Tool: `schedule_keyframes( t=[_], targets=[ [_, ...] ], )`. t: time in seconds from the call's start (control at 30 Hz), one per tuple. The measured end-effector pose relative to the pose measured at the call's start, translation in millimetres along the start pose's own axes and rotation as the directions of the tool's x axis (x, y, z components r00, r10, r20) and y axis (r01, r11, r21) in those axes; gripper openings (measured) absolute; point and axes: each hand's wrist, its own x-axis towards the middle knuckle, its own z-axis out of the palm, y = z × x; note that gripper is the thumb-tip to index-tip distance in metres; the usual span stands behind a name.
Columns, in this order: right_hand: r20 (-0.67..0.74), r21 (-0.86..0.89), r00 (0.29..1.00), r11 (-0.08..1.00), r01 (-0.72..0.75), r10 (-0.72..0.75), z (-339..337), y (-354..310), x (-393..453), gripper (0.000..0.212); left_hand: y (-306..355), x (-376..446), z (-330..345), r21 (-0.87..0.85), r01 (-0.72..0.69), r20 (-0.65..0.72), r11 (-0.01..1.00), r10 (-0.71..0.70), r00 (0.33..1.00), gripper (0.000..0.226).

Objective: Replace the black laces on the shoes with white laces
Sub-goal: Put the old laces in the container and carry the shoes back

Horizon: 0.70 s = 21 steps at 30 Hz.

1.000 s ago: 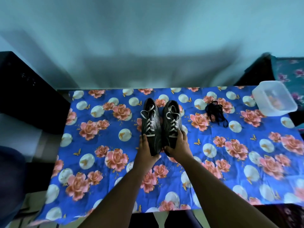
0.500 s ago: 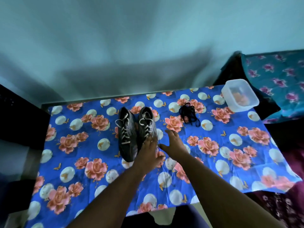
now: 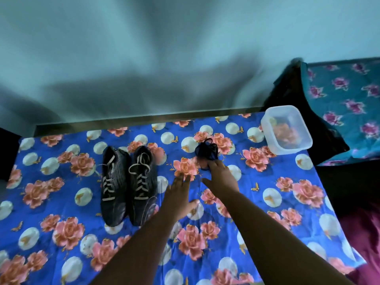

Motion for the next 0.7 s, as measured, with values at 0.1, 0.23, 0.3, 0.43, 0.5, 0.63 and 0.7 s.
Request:
schedule_keyframes(
  t=[0.1,0.23,0.3,0.43,0.5,0.63,0.7],
  targets=[
    [-0.015,-0.001,0.998,0.998,-0.06,0.06,-8,1,29,0.077,1,28,1,0.035,0.024,-0.008,0.999,-0.023,1.0,0.097],
    [0.01,0.013,0.994,0.994,-0.109,0.109,-9,-4,59,0.094,-5,46,7,0.094,0.022,0.046,0.995,-0.026,0.999,0.1],
    [0.033,-0.025,0.994,0.994,-0.102,0.103,-10,-9,74,0.098,-9,47,11,0.093,0.019,0.078,0.995,-0.026,0.997,0.103],
    [0.083,-0.14,0.994,0.988,-0.065,0.077,-2,-14,96,0.094,-17,47,17,0.092,0.027,0.099,0.995,-0.036,0.994,0.103],
    [0.086,-0.182,0.996,0.983,-0.02,0.036,3,-13,98,0.075,-18,48,18,0.097,0.029,0.092,0.995,-0.038,0.995,0.102],
    [0.076,-0.211,0.995,0.975,0.073,-0.058,14,-5,92,0.043,-18,51,20,0.131,0.006,0.068,0.991,-0.015,0.998,0.101],
    [0.1,-0.185,0.992,0.978,0.098,-0.081,18,3,89,0.038,-18,54,19,0.13,0.005,0.074,0.992,-0.014,0.997,0.1]
  ],
)
